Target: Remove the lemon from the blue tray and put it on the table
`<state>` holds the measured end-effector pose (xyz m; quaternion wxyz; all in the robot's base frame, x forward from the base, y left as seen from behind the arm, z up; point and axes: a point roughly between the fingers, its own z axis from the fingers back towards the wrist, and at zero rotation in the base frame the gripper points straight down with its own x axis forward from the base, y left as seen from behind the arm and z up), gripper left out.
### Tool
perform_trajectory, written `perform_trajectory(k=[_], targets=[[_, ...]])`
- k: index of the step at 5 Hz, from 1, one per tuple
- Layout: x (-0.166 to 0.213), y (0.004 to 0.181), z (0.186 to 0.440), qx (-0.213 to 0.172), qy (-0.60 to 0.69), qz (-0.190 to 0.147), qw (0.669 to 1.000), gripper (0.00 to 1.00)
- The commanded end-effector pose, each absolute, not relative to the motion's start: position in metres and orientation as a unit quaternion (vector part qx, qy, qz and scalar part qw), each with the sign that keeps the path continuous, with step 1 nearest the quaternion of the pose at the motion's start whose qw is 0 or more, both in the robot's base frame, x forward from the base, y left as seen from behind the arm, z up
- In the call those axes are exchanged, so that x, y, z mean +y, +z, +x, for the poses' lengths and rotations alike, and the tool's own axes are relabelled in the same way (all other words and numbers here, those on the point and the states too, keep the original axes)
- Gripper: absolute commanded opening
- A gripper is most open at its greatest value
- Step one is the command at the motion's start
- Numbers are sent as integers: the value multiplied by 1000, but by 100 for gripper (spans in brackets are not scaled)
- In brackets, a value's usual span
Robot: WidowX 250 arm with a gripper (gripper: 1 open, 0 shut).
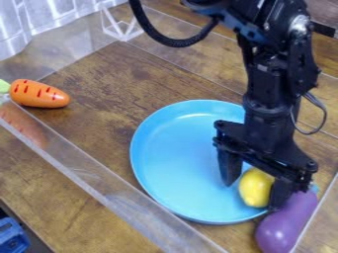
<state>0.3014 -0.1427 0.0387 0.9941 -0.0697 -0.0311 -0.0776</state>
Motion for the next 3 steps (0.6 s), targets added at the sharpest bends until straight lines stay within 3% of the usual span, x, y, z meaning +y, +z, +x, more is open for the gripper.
perform_trajectory(k=[1, 3], targets=[[-158, 57, 300, -57, -93, -83, 991, 0], [-153, 73, 303, -60, -94, -79, 991, 0]])
